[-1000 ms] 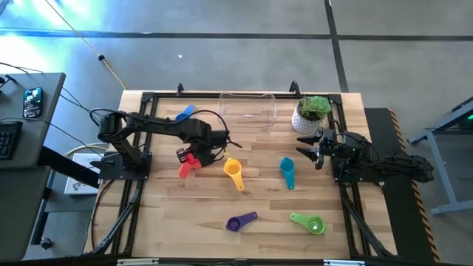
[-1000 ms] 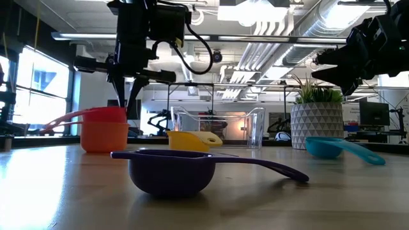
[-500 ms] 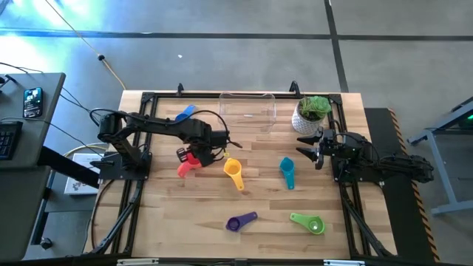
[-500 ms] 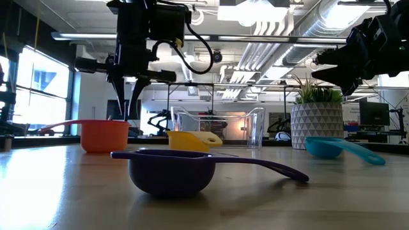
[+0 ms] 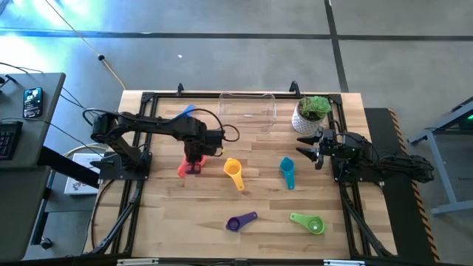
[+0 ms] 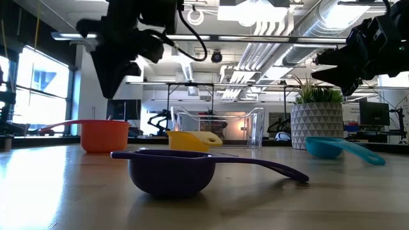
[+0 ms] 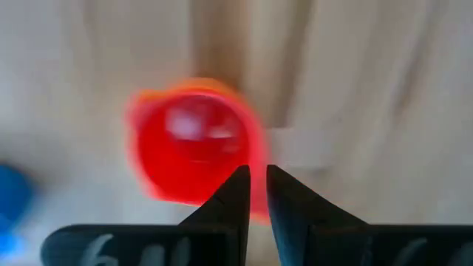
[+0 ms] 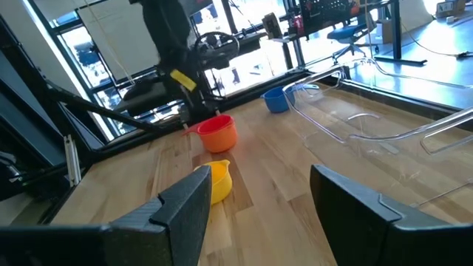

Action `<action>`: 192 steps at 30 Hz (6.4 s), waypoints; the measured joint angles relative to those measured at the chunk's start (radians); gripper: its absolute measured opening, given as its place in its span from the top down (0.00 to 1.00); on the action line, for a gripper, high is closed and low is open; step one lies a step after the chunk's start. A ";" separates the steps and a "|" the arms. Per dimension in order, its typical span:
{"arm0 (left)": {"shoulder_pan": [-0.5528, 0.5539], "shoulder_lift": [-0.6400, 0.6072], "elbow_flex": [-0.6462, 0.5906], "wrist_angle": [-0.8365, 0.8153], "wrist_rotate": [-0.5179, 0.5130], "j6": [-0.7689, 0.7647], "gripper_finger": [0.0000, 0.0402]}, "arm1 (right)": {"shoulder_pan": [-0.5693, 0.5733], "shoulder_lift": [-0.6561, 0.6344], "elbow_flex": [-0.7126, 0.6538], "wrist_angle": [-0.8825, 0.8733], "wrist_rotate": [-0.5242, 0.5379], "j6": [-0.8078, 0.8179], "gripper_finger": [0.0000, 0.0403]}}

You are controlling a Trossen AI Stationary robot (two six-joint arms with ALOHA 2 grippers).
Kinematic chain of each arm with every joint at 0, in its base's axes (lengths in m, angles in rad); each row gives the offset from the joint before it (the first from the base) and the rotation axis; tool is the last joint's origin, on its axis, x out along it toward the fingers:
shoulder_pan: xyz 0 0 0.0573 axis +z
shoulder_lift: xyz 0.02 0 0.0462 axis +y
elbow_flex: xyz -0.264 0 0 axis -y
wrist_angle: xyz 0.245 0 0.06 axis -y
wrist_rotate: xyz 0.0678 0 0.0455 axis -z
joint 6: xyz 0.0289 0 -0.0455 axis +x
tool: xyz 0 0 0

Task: Nest measuring cups in basket
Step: Stack the red measuring cup on the top of the orange measuring cup

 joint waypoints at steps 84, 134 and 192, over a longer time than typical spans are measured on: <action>-0.275 -0.246 -0.187 0.260 -0.107 -0.990 0.91 | 0.000 0.004 0.000 0.000 0.000 0.000 0.45; -0.092 -0.541 -0.432 -0.066 -0.228 -1.022 0.91 | -0.001 0.466 0.472 0.065 0.080 0.287 0.45; -0.139 -0.385 -0.755 0.812 -0.114 -1.129 0.91 | 0.142 1.424 0.876 -0.017 0.145 0.559 0.45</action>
